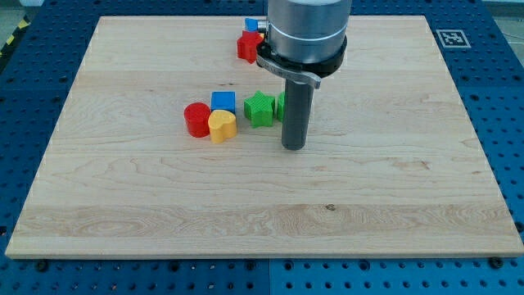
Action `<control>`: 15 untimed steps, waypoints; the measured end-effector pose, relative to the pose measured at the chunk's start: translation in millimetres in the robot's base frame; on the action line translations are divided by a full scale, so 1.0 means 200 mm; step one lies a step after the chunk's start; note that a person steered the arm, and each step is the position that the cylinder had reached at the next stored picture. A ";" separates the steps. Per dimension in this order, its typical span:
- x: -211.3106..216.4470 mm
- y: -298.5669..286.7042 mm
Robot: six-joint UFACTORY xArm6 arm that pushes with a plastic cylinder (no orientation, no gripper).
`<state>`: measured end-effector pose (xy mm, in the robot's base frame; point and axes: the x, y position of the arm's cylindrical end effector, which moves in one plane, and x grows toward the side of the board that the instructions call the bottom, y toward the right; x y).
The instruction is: Move the green circle to the right of the red star
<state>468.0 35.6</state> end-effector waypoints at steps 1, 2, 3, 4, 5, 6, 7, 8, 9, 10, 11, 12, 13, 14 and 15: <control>-0.20 -0.01; -0.34 -0.01; -0.41 -0.01; -0.46 -0.01; -0.54 -0.01; -0.55 -0.01; -0.54 0.03; -0.53 0.14; -0.52 0.24; -0.50 0.42; -0.54 0.44; -0.58 0.44; -0.57 0.44; -0.47 0.41; -0.34 0.31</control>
<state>400.8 97.7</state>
